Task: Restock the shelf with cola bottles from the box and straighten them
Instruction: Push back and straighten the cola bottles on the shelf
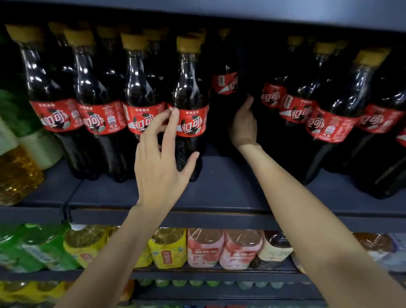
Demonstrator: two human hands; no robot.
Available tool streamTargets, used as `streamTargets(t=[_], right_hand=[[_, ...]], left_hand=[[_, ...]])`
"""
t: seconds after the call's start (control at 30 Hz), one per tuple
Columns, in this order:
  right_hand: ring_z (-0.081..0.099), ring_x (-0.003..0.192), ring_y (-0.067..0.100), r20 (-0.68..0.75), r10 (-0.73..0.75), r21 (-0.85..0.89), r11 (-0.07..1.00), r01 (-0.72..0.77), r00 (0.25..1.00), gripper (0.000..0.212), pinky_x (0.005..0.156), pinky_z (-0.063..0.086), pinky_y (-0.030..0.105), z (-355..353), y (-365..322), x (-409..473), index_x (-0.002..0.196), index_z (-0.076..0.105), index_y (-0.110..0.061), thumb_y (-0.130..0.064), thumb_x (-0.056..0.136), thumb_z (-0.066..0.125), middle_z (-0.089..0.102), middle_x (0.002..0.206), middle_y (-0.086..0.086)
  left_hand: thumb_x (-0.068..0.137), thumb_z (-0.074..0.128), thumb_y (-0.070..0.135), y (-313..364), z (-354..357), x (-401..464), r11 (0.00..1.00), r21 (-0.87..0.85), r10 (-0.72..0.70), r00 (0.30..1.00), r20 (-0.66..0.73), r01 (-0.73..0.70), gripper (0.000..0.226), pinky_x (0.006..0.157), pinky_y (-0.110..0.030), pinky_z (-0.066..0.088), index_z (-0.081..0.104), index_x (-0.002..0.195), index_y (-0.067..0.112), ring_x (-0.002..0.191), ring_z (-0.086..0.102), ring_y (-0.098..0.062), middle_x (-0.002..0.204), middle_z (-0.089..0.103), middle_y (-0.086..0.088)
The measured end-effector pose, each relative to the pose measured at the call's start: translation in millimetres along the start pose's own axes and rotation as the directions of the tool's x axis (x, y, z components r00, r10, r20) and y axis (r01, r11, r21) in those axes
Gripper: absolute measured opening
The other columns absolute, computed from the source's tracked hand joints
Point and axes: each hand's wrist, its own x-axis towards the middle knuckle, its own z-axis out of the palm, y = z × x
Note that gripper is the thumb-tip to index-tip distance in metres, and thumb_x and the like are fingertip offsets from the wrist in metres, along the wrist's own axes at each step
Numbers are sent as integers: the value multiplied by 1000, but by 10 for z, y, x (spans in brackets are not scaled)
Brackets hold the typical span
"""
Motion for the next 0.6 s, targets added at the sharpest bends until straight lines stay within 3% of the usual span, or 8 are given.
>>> streamTargets(t=[0.1, 0.23, 0.33, 0.4, 0.47, 0.6], right_hand=[[57, 111, 40, 153, 23, -66, 998, -13, 988, 91, 90, 45, 44, 53, -56, 44, 150, -14, -15, -21, 92, 57, 47, 135, 26], [47, 124, 39, 226, 100, -141, 988, -69, 969, 85, 93, 43, 42, 99, -120, 138, 149, 2, -5, -33, 91, 58, 30, 146, 24], [42, 128, 35, 163, 81, -115, 991, -62, 983, 79, 95, 42, 42, 126, -151, 150, 144, 16, -2, -37, 89, 60, 34, 144, 20], [41, 130, 33, 118, 19, 91, 995, -30, 993, 74, 99, 41, 41, 155, -180, 146, 143, 18, -2, -26, 89, 62, 37, 144, 18], [47, 127, 33, 70, -45, 251, 968, 26, 997, 82, 101, 42, 42, 157, -201, 131, 149, 9, -8, -18, 87, 63, 39, 145, 17], [57, 115, 37, -29, -69, 134, 988, 73, 997, 97, 91, 47, 48, 119, -224, 145, 151, -8, -24, -26, 87, 65, 45, 139, 21]], left_hand=[[81, 74, 27, 0, -5, -6, 1000, 7, 1, 1000, -2, -1, 75, 99, -28, 36, 36, 140, 3, 118, 40, -19, 136, 32, -8], [81, 75, 27, -1, -21, -1, 1000, 15, 3, 1000, 10, -3, 75, 99, -29, 37, 35, 140, 3, 118, 40, -19, 136, 32, -8], [81, 75, 27, -8, -33, 5, 1000, 14, 8, 1000, 11, -8, 75, 99, -29, 37, 35, 140, 3, 118, 40, -19, 135, 32, -9], [80, 75, 27, -10, -40, 8, 1000, 14, 8, 1000, 17, -9, 75, 99, -28, 37, 35, 140, 3, 119, 40, -19, 135, 33, -9], [80, 75, 27, -12, -38, 7, 1000, 15, 9, 1000, 18, -9, 75, 99, -28, 38, 36, 140, 3, 119, 40, -19, 135, 33, -9], [82, 74, 27, -2, -28, -3, 1000, 15, 7, 1000, 7, -7, 74, 99, -28, 38, 36, 139, 1, 119, 40, -20, 135, 33, -10]])
